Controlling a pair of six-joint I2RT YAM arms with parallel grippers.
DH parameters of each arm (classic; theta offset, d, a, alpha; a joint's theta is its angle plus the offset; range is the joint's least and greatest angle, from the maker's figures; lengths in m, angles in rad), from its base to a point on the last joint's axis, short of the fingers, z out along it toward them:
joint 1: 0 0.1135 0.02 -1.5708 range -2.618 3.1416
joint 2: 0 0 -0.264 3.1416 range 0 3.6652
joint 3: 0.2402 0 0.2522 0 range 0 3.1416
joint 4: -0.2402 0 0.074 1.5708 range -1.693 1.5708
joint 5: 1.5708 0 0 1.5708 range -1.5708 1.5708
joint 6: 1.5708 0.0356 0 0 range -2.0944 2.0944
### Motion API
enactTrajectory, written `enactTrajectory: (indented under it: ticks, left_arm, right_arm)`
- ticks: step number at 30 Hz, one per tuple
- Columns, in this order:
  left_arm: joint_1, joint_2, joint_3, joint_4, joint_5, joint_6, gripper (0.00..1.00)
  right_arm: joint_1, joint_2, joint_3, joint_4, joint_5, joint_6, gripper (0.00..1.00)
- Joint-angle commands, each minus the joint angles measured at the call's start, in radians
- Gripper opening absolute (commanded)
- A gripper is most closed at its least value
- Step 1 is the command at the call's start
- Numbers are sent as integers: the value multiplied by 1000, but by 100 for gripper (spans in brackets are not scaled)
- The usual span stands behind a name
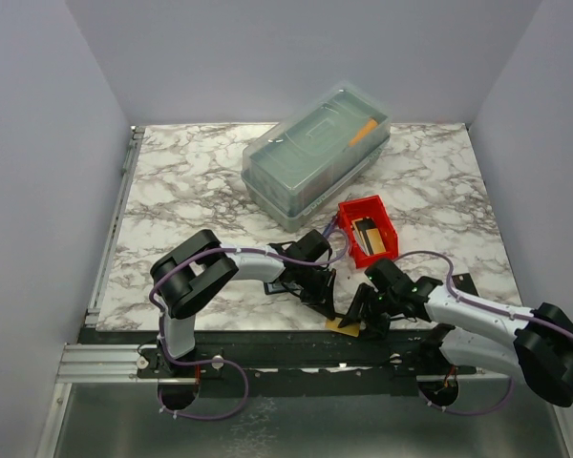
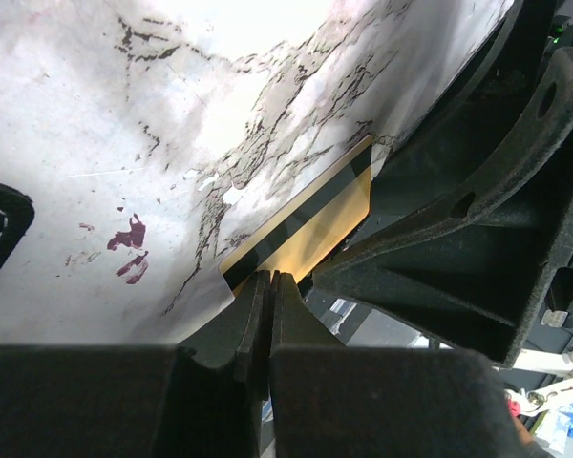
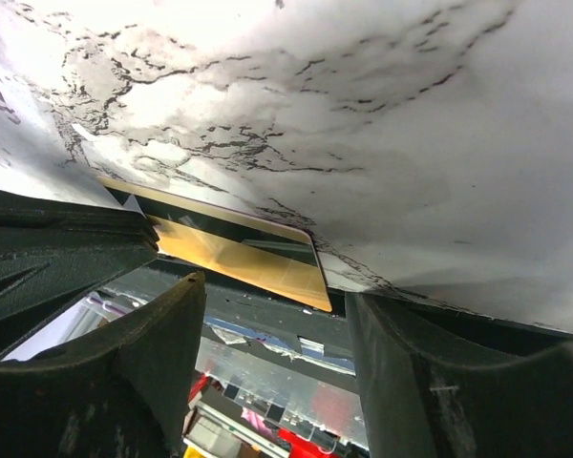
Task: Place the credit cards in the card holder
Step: Move the credit card to the center of the board, then pick up the credit card from the center of the board.
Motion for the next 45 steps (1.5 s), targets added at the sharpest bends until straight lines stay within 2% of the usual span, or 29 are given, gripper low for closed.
enactTrajectory:
  ticks: [1, 10, 23, 29, 37, 39, 42, 45]
  left_arm:
    - [5, 16, -30, -28, -64, 15, 0]
    - [4, 18, -29, -28, -63, 15, 0]
    - [6, 19, -29, -28, -60, 17, 0]
    - [5, 16, -27, -28, -57, 18, 0]
    - [6, 9, -17, -29, -54, 26, 0]
    - [6, 2, -4, -36, -49, 32, 0]
    - [7, -27, 25, -60, -32, 40, 9]
    - [17, -70, 67, -84, 0, 45, 24]
  right_arm:
    - [5, -41, -36, 97, 36, 21, 61]
    - [5, -155, -44, 87, 74, 63, 59]
    - [5, -243, -79, 98, 100, 120, 46]
    - [4, -249, -94, 113, 105, 133, 33]
    - [5, -298, -107, 86, 133, 143, 1]
    - [5, -310, -104, 72, 143, 132, 0]
    - [5, -316, -100, 63, 152, 110, 0]
    - [4, -320, -99, 66, 152, 91, 0]
